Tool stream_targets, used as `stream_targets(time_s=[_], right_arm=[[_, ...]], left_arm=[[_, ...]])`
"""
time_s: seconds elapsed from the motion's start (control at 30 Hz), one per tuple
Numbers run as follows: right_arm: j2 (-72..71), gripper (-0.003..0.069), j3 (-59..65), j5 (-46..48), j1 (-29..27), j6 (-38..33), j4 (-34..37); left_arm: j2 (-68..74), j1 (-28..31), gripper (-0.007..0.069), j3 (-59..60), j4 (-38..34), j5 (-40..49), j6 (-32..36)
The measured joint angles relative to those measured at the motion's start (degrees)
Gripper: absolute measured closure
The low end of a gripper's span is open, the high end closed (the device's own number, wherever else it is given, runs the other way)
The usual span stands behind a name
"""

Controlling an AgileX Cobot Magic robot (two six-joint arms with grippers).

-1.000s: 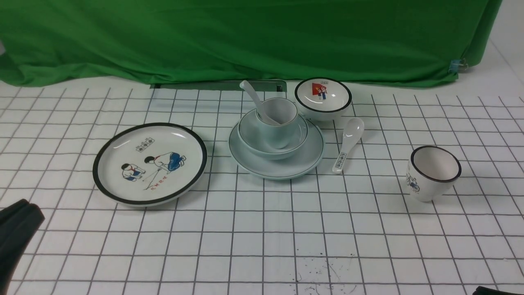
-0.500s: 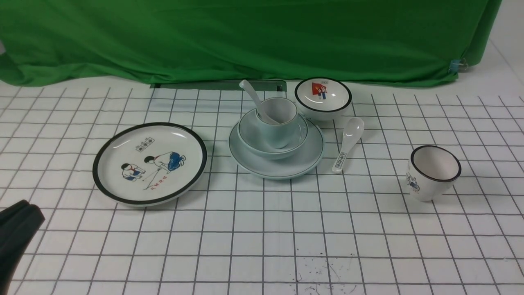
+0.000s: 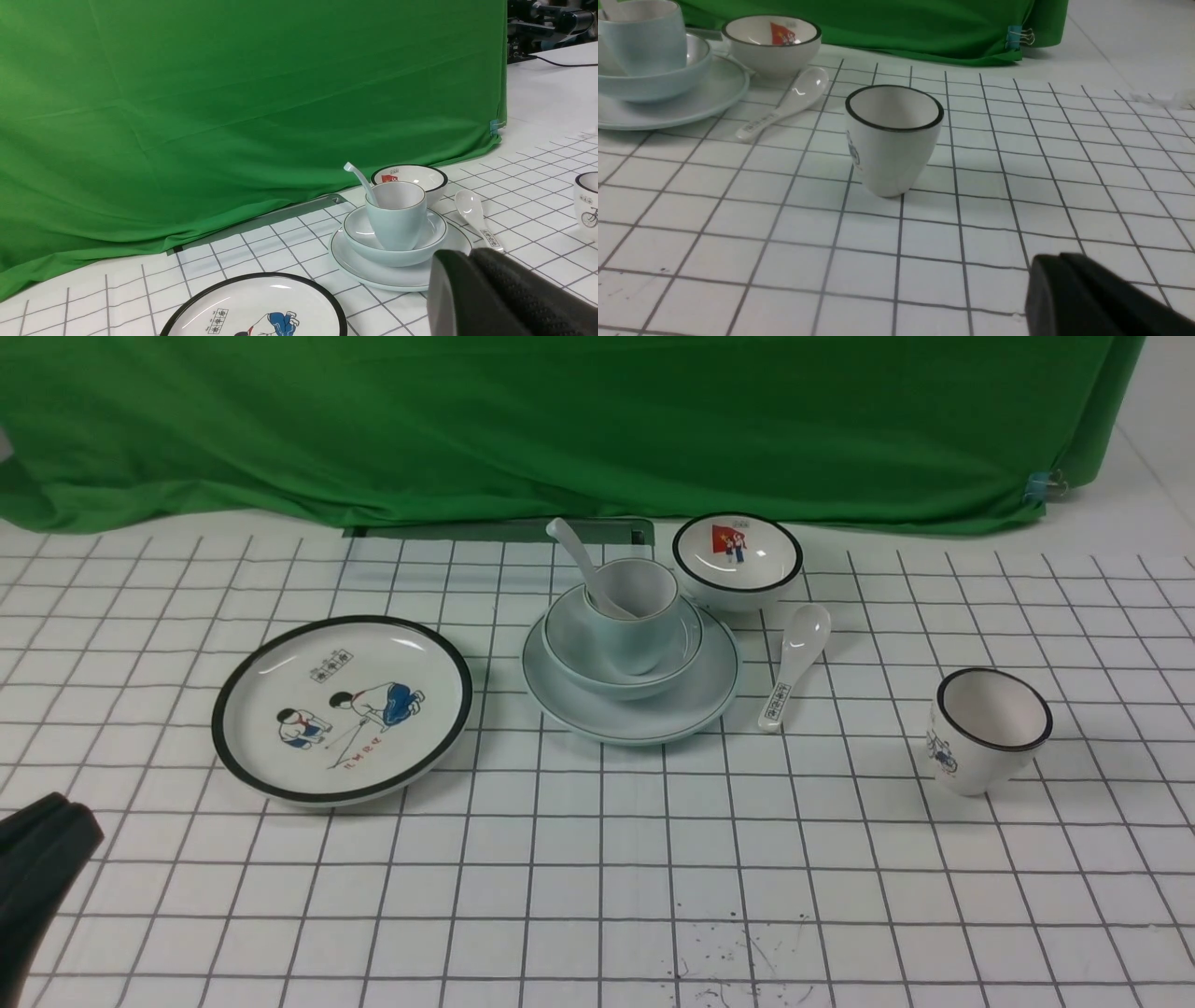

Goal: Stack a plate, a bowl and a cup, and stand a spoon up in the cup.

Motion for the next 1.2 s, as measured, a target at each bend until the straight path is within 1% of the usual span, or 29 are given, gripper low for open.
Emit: stream_targets(time_s=[0.37,0.47,0.57,0.6,0.67,0.73,0.77,0.8,0.87,0.93,1.03,1.2], right_arm=[[0.0,0.0603,0.0,0.2,0.0,0.1,0.0],[0.0,0.0597,0.0,0.2,0.0,0.2,0.0],[0.0,0.0590,0.0,0.3,0.0,0.2,0.0],[0.0,0.0590,0.0,0.3,0.0,0.2,0.0],[0.0,0.0584,0.0,0.3,0.0,0.2,0.0],[0.0,0.0578,0.0,0.4,0.0,0.2,0.0],[0.0,0.0576,0.0,0.4,0.0,0.2,0.0],[0.0,0.0570,0.0,0.4,0.0,0.2,0.0],[0.0,0.0564,0.0,0.4,0.0,0.2,0.0],[0.0,0.0558,0.0,0.4,0.0,0.2,0.0],[0.0,0.0553,0.0,0.4,0.0,0.2,0.0],[0.0,0.0543,0.0,0.4,0.0,0.6,0.0]], left_arm=[[0.0,0.0,0.0653,0.1,0.1,0.0,0.0],[-1.1,0.5,0.0653,1.8,0.9,-2.4,0.0],[-4.0,4.1,0.0653,5.2,1.1,-4.6,0.0],[-4.2,4.4,0.0653,5.4,1.1,-4.7,0.0],[-6.7,9.1,0.0653,8.5,0.9,-4.7,0.1],[-7.4,12.3,0.0653,11.9,-1.2,-4.8,0.1],[-7.4,12.8,0.0653,12.5,-2.1,-4.7,0.1],[-7.4,14.7,0.0653,14.0,-3.9,-1.3,0.1],[-7.4,15.6,0.0653,14.2,-4.7,4.5,0.1],[-7.4,15.8,0.0653,14.5,-5.0,7.1,0.3],[-7.4,15.9,0.0653,14.5,-5.0,7.7,0.4],[-7.4,15.9,0.0653,14.5,-5.0,6.2,0.5]])
